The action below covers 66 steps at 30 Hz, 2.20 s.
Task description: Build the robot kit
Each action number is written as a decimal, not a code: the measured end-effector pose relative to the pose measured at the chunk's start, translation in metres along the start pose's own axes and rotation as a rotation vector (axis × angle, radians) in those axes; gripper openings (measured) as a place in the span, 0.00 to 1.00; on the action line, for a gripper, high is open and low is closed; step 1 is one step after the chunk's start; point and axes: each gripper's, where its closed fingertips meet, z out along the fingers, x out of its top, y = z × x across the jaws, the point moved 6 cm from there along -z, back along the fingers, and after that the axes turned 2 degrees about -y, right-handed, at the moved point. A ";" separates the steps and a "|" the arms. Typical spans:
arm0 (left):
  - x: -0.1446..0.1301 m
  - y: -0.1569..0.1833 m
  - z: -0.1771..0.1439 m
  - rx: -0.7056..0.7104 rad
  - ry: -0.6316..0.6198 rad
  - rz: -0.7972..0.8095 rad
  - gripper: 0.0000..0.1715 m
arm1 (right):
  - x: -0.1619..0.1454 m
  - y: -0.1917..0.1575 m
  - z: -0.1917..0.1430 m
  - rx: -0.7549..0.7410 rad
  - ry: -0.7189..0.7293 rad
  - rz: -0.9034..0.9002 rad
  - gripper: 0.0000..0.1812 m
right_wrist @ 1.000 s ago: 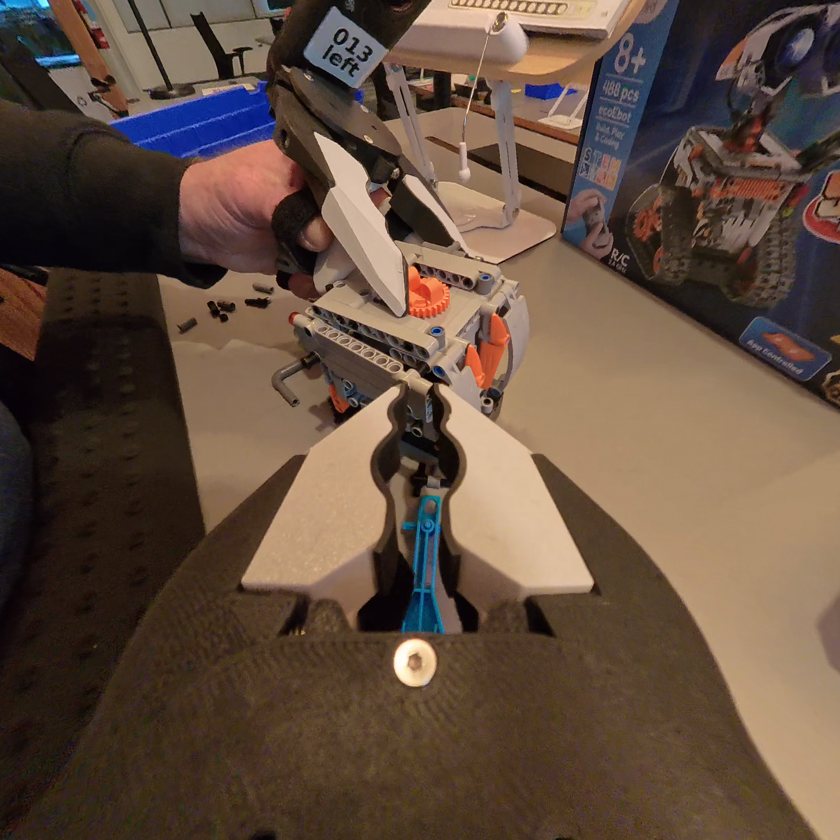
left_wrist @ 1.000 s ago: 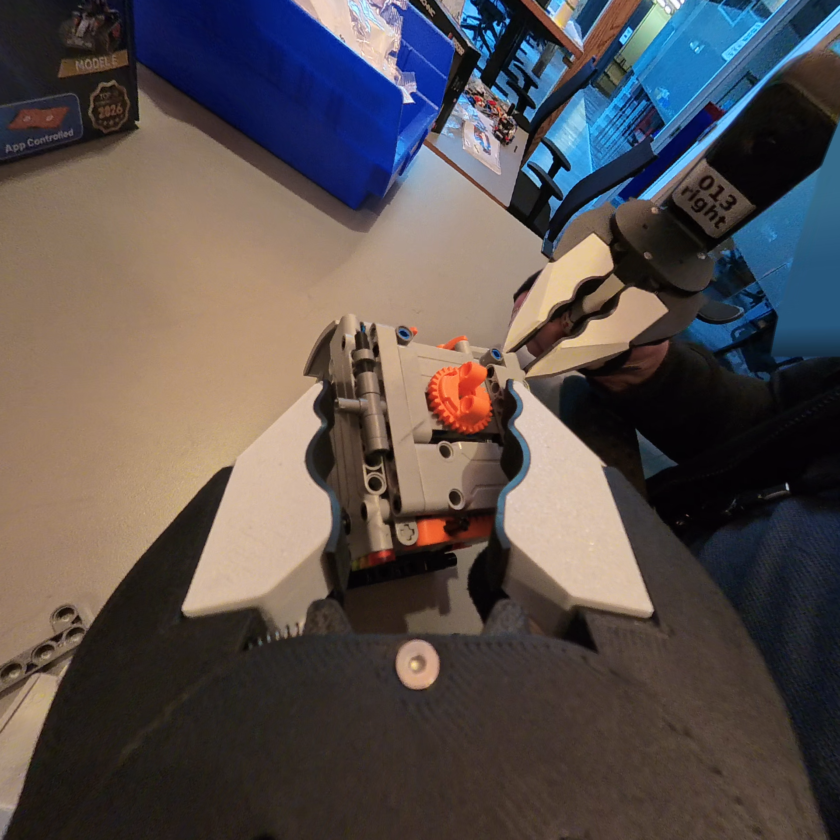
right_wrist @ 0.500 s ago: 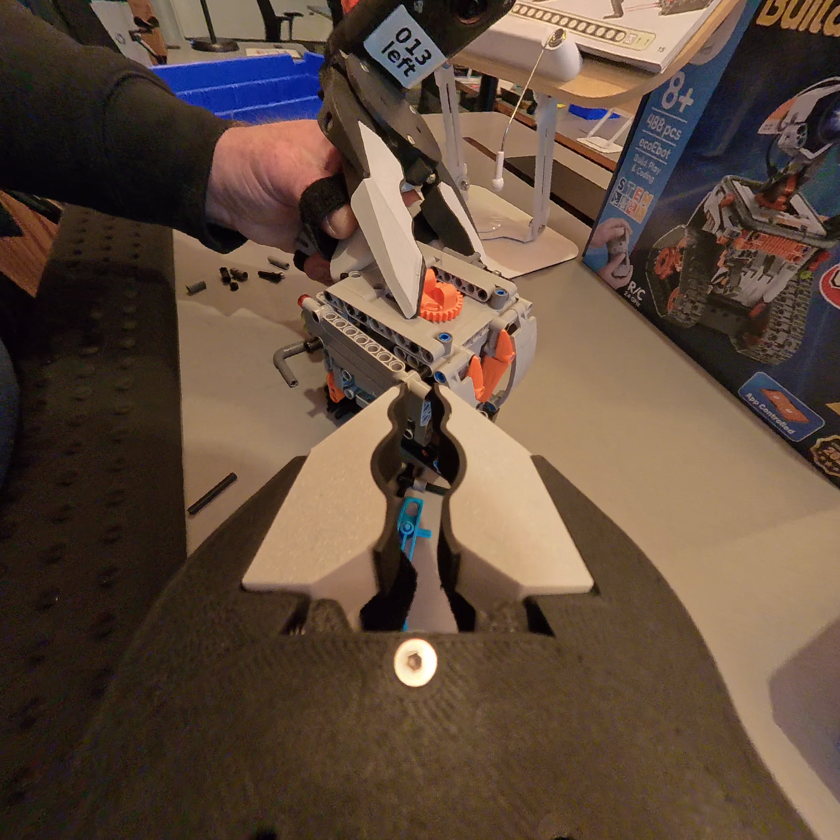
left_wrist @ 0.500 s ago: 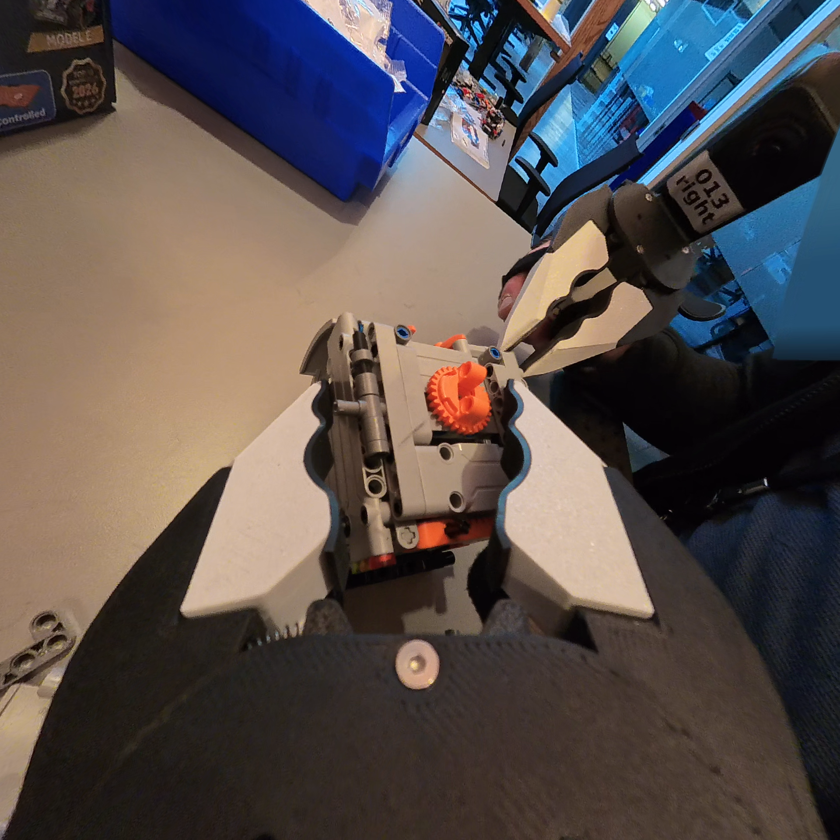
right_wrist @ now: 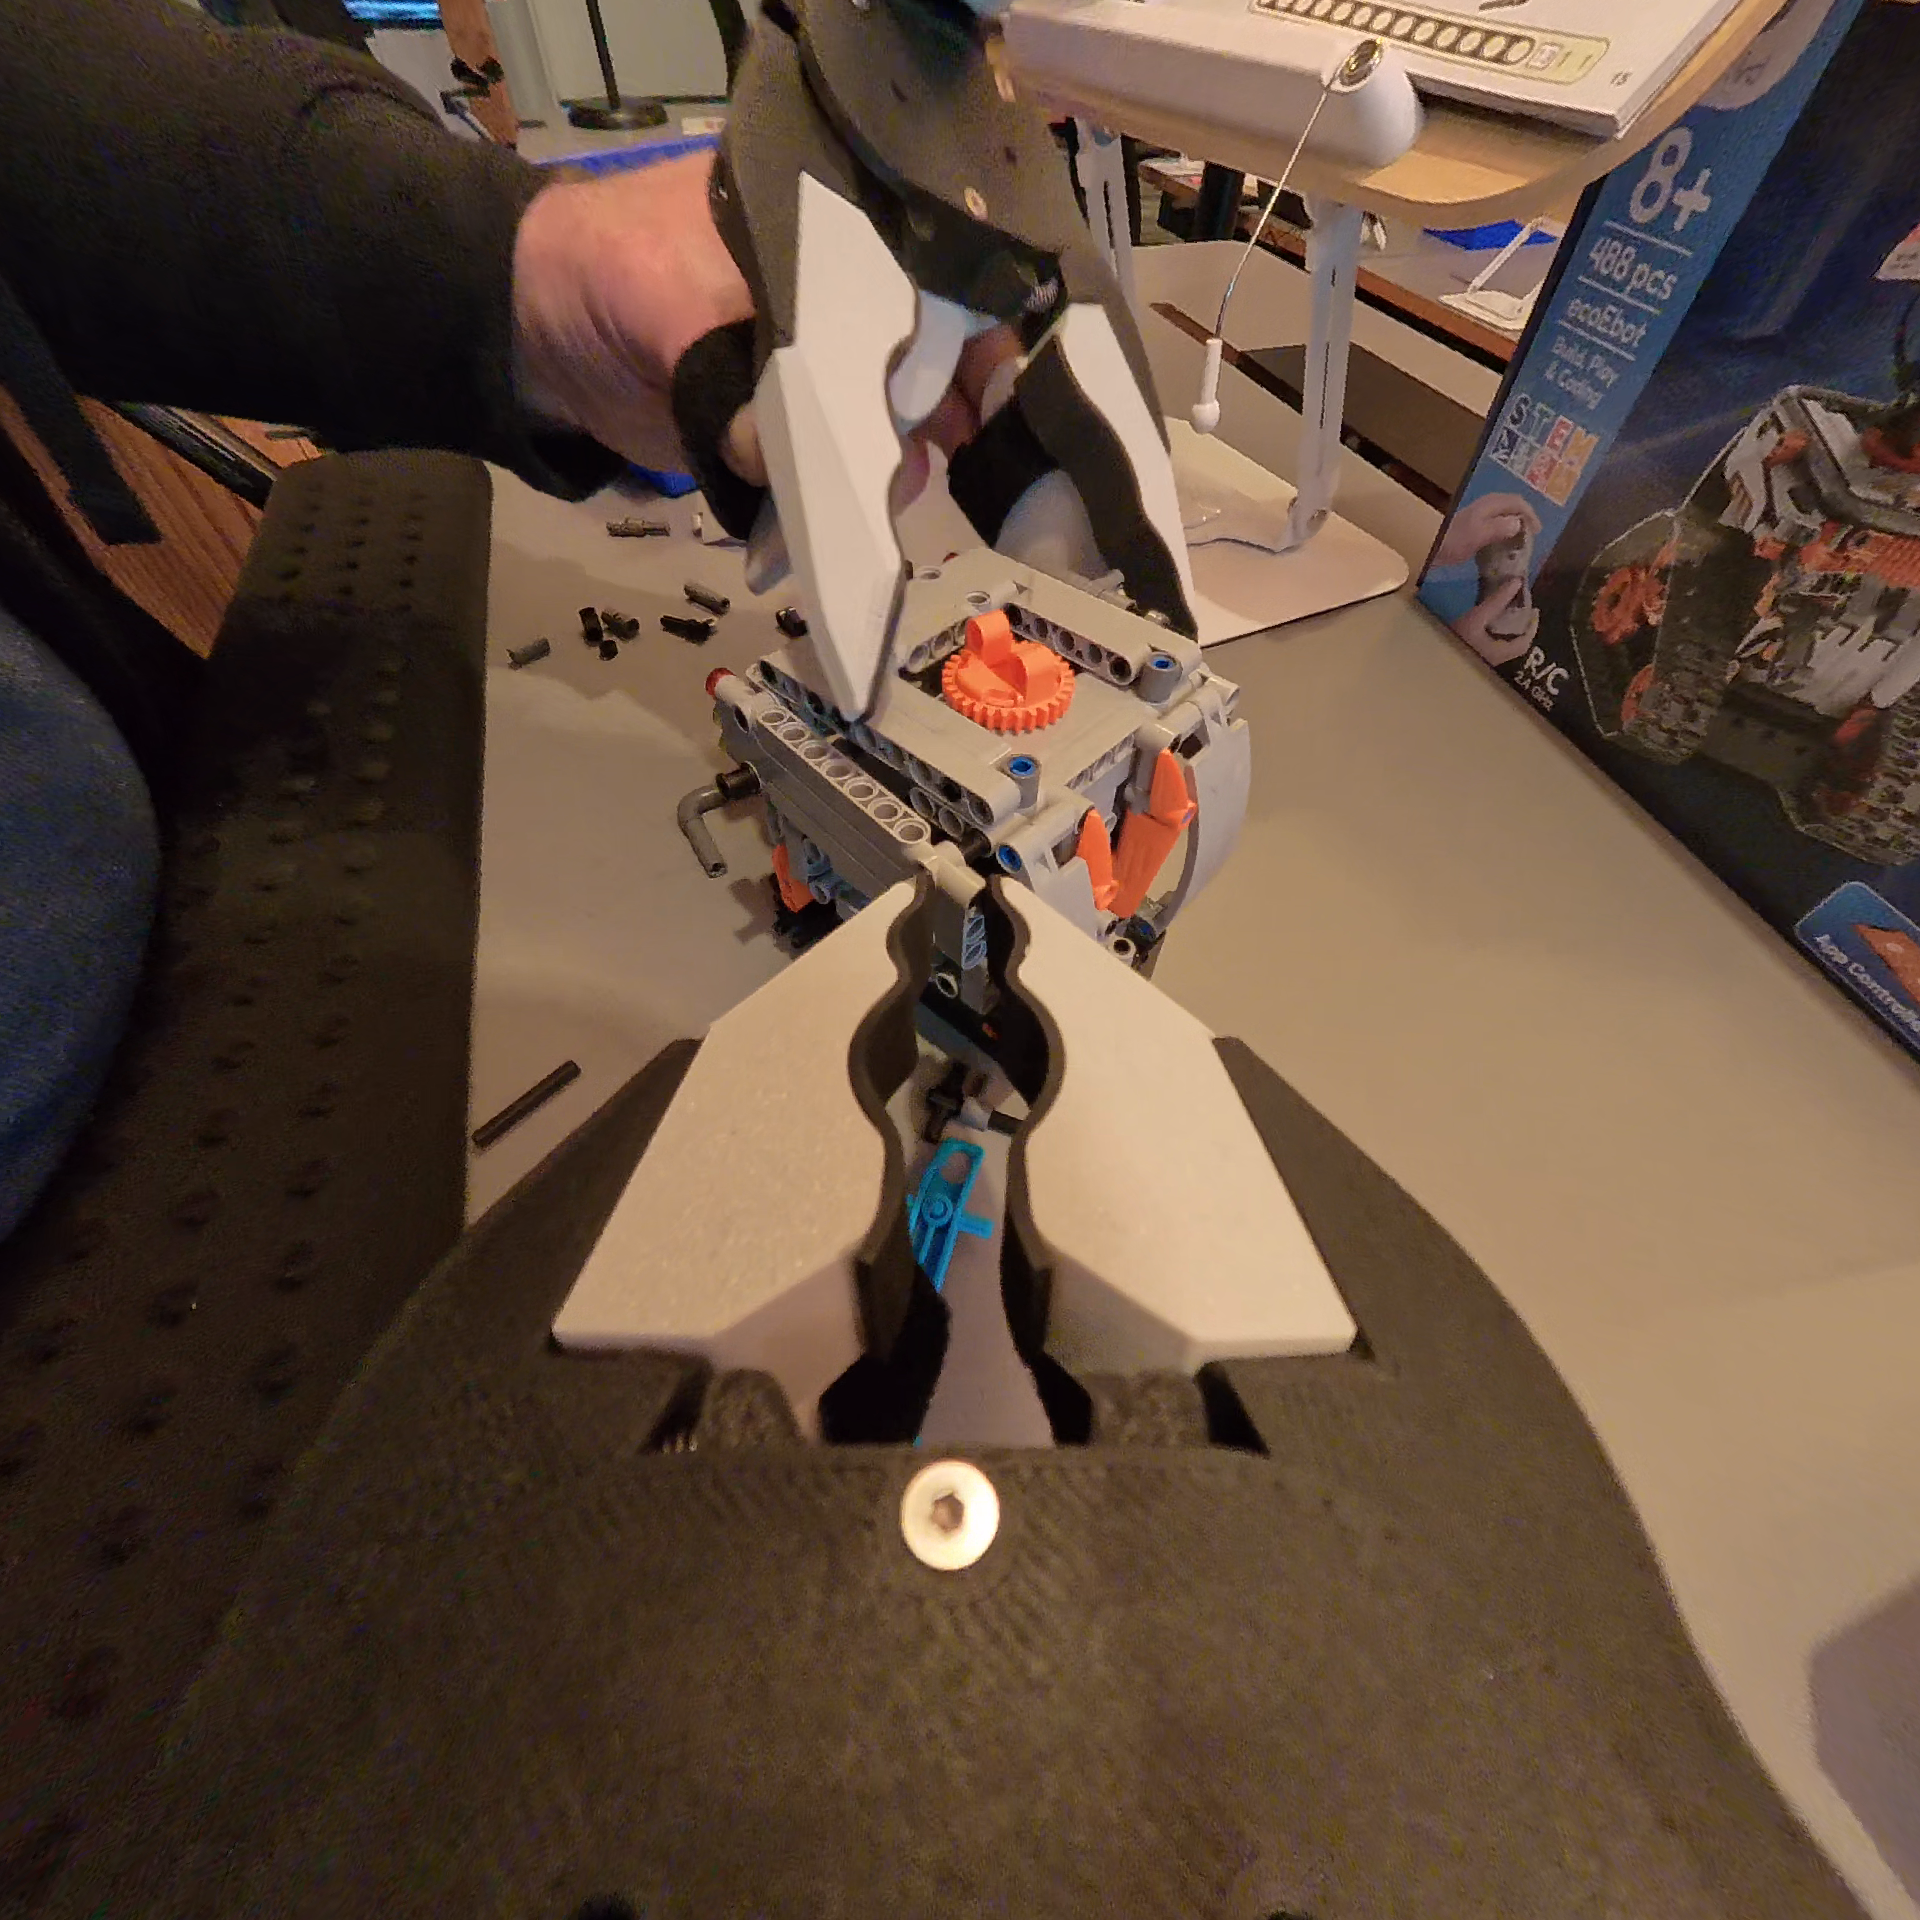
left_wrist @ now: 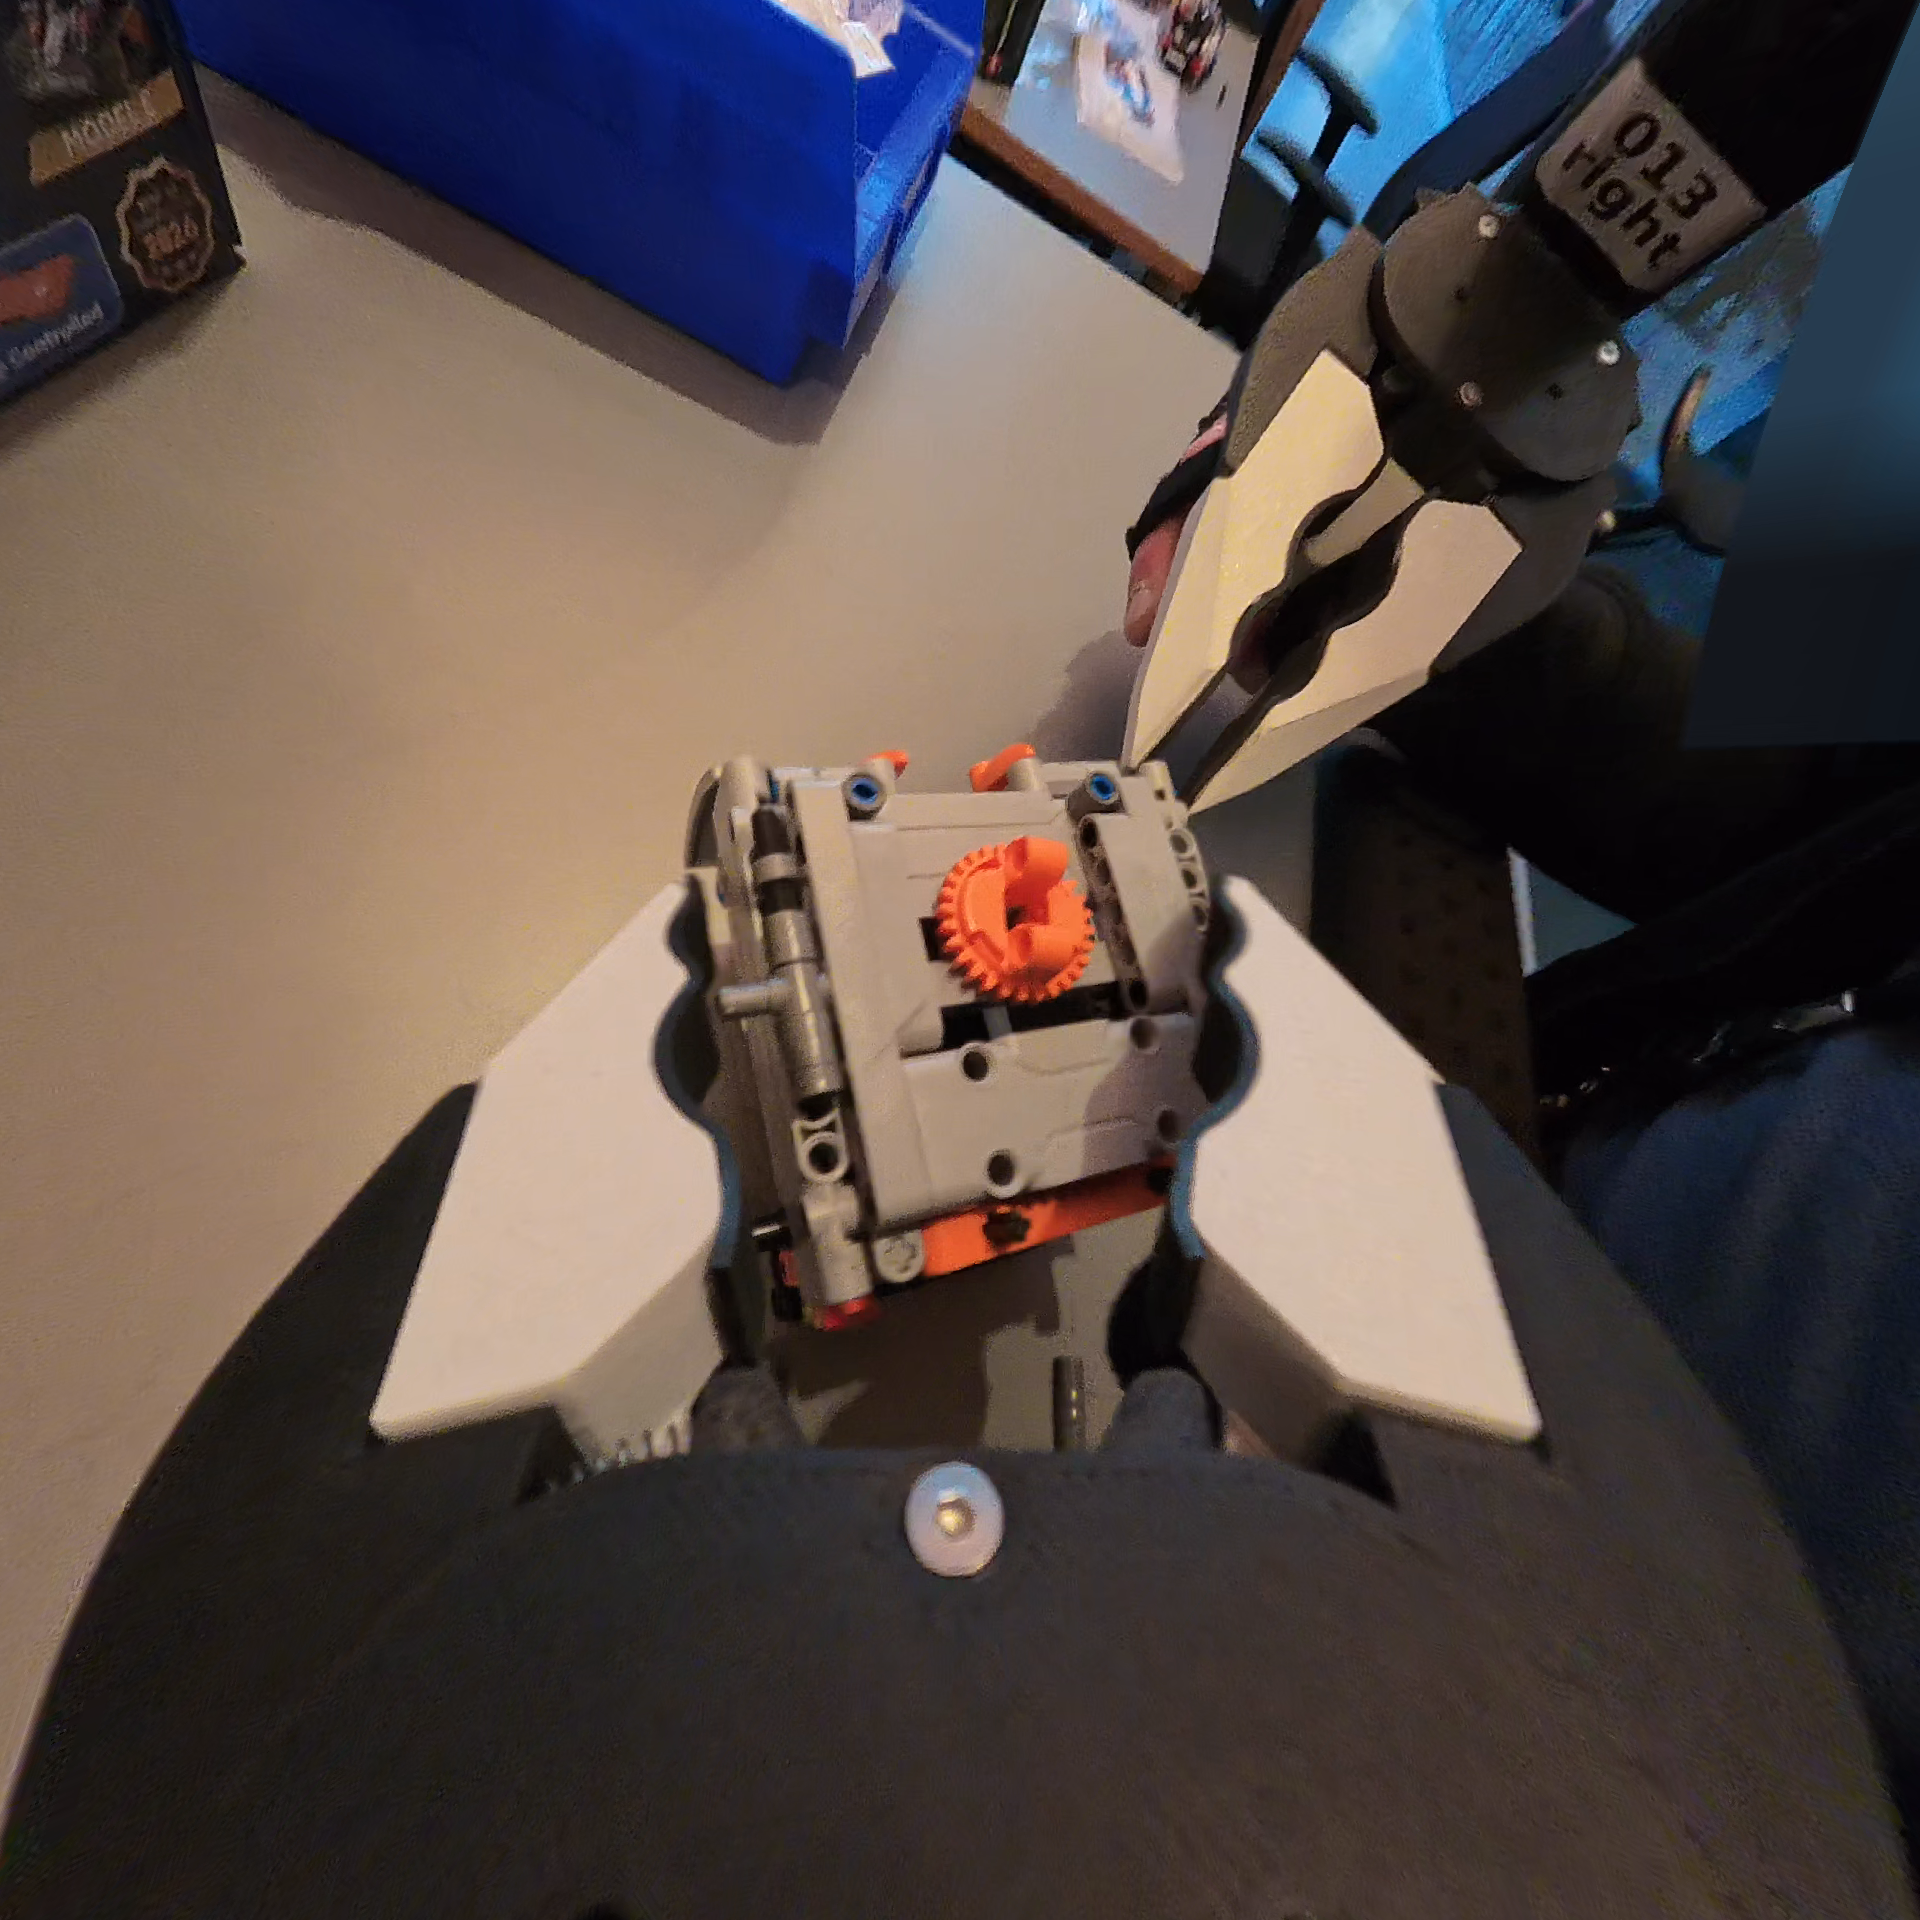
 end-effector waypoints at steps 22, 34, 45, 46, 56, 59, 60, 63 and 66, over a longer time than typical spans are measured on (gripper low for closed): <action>0.002 0.006 0.006 0.118 -0.140 0.094 0.55 | -0.001 -0.005 -0.001 -0.019 0.014 -0.014 0.00; 0.002 0.004 0.006 0.107 -0.134 0.102 0.53 | 0.001 0.001 0.002 0.007 0.005 0.015 0.00; 0.003 0.006 0.006 0.106 -0.145 0.105 0.53 | -0.001 0.001 0.001 -0.040 0.021 0.001 0.07; 0.002 0.006 0.005 0.099 -0.144 0.098 0.53 | -0.002 0.001 0.002 -0.038 0.009 -0.006 0.07; 0.001 0.006 0.005 0.089 -0.127 0.104 0.53 | -0.002 -0.005 0.006 -0.055 -0.013 -0.099 0.06; 0.001 0.006 0.005 0.087 -0.124 0.100 0.53 | 0.001 -0.008 0.006 -0.081 -0.018 -0.146 0.04; 0.002 0.005 0.005 0.083 -0.122 0.097 0.53 | 0.001 -0.008 0.007 -0.094 -0.023 -0.159 0.04; 0.001 0.006 0.005 0.084 -0.125 0.102 0.53 | 0.000 -0.008 0.007 -0.079 -0.015 -0.131 0.05; 0.001 0.008 0.006 0.077 -0.133 0.115 0.53 | 0.000 -0.010 0.010 0.009 0.010 -0.079 0.07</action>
